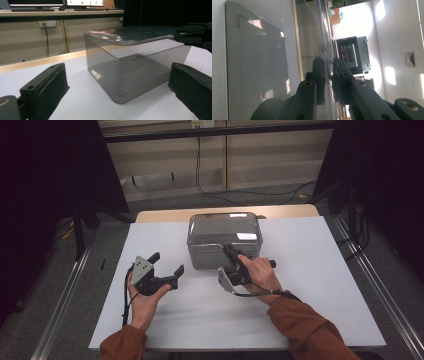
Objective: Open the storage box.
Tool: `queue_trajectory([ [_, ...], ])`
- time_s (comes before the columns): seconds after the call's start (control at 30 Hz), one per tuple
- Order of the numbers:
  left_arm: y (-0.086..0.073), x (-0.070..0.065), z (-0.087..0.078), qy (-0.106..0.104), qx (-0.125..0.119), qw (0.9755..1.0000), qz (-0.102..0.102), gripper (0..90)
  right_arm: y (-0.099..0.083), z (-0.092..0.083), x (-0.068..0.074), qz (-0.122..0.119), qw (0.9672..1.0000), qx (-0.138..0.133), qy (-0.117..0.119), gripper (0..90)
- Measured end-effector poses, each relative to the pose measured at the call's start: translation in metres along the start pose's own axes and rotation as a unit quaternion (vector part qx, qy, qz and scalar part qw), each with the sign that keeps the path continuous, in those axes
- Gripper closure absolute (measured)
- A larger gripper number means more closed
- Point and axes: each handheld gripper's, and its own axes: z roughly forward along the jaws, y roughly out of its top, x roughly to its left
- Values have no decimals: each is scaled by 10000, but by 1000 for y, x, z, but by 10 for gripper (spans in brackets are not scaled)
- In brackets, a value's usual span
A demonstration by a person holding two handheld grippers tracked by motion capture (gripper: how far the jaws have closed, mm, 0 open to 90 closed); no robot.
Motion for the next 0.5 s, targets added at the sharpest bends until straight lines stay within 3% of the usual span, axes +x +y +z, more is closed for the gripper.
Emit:
queue_trajectory([
  [0.2, 4, 2, 12, 50, 74, 9999, 87, 36, 0, 0, -4, -9, 10000, -22, -15, 812],
  [0.5, 15, 4, 35, 6, -114, 9993, 356, 38, 1, 0, -11, -77, 10000, -26, -22, 814],
])
